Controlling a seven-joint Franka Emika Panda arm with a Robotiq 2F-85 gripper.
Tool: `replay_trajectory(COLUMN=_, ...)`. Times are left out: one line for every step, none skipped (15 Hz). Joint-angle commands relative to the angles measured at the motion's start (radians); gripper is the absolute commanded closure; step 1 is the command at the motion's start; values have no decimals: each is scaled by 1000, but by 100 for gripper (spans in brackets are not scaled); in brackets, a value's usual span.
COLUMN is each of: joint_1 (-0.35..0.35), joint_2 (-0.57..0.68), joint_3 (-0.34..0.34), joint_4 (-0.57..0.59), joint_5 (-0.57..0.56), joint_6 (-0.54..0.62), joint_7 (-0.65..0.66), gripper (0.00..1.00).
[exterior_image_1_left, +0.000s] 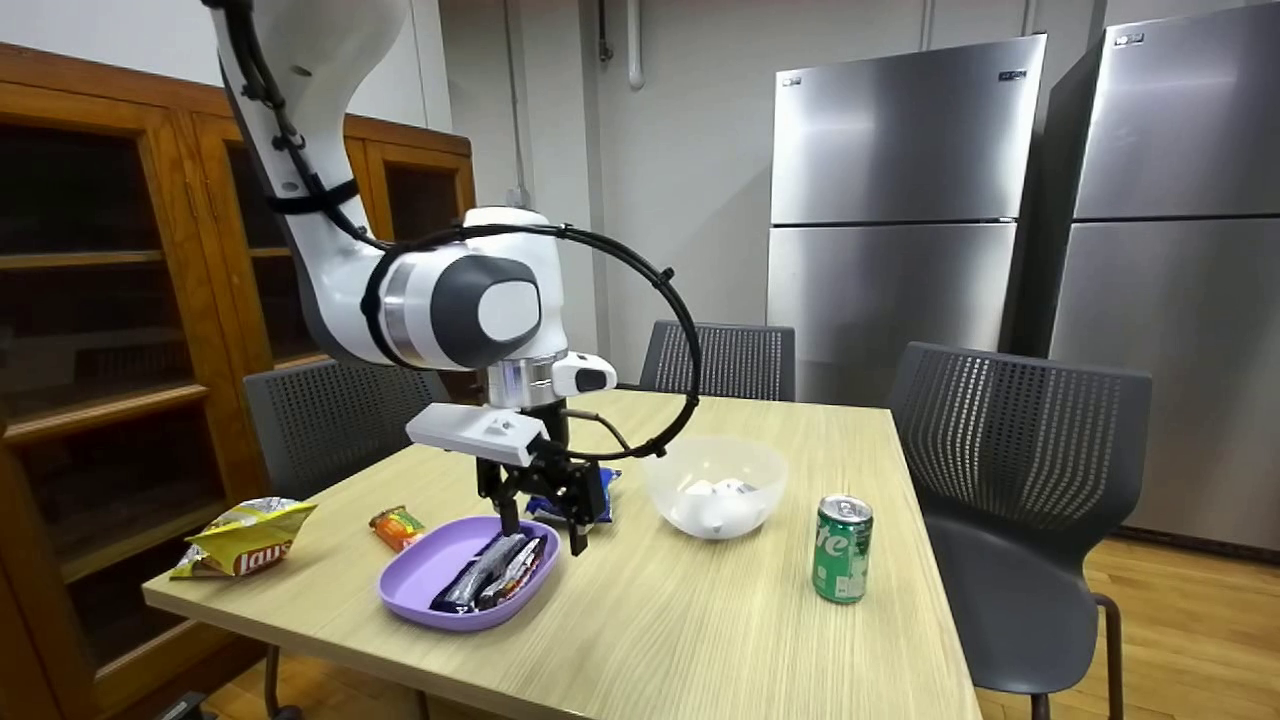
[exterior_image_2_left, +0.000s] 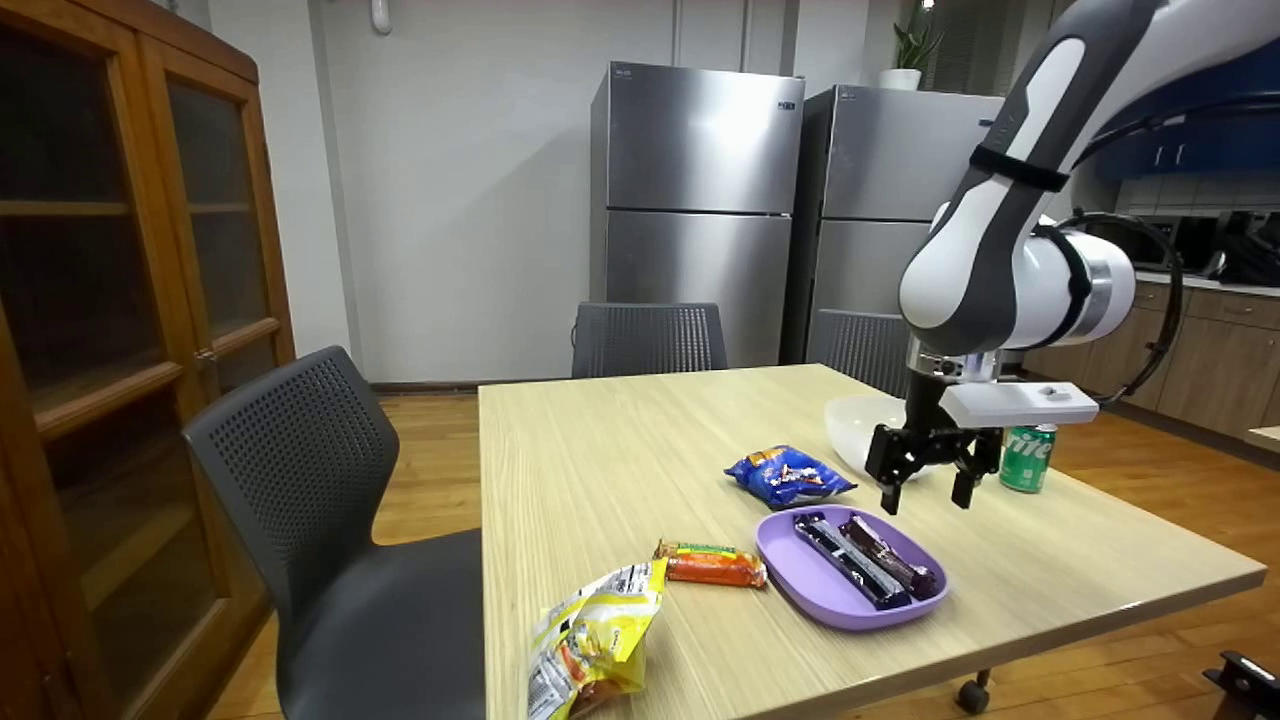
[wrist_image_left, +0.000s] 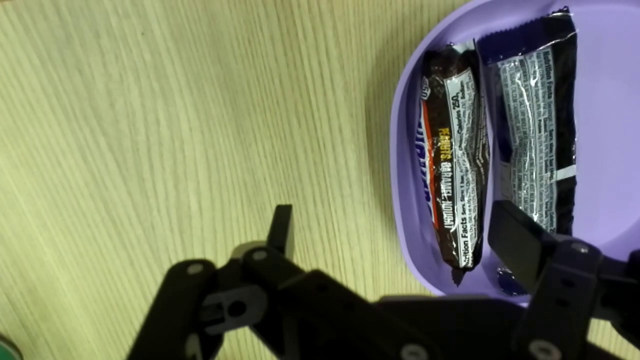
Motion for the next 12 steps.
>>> replay_trajectory(joint_1=-20, joint_2=2, joint_3=23, joint_4=8, joint_5=23, joint_6=-12, joint_7=13, gripper=0)
replay_trajectory(joint_1=-22, joint_2=4, joint_3=30, joint_4=15, joint_5=37, joint_6=-17, joint_7=16, gripper=0)
replay_trajectory(joint_1=-24, joint_2=8, joint_3=39, joint_4=23, joint_5=52, joint_6=-20, joint_7=18, gripper=0)
replay_trajectory(joint_1=-26, joint_2=11, joint_3=49, joint_4=30, joint_5=67, joint_6=-21, joint_7=17, gripper=0)
replay_trajectory(joint_1=-30, joint_2=14, joint_3=65, joint_4=41, joint_5=89, joint_6=-20, joint_7=16, gripper=0)
replay_trajectory(joint_1=-31, joint_2=17, joint_3=77, joint_4=50, joint_5=106, joint_6=-20, joint_7=17, gripper=0)
replay_trajectory(joint_1=-23, joint_2=24, joint_3=83, joint_4=65, joint_5=118, joint_6=-16, joint_7=27, gripper=0)
replay_trajectory(joint_1=-21, joint_2=30, joint_3=92, joint_4=79, joint_5=131, joint_6=-15, joint_7=31, gripper=0)
replay_trajectory(joint_1=-19, joint_2=38, joint_3=99, joint_4=95, joint_5=142, joint_6=-11, joint_7=35, gripper=0)
replay_trajectory(joint_1=-14, joint_2=51, joint_3=102, joint_4=115, joint_5=148, joint_6=-7, joint_7=45, gripper=0)
replay_trajectory(joint_1=-11, joint_2=66, joint_3=106, joint_4=138, joint_5=155, joint_6=-4, joint_7=58, gripper=0)
replay_trajectory(joint_1=-12, joint_2=79, joint_3=112, joint_4=158, joint_5=163, joint_6=-6, joint_7=67, gripper=0)
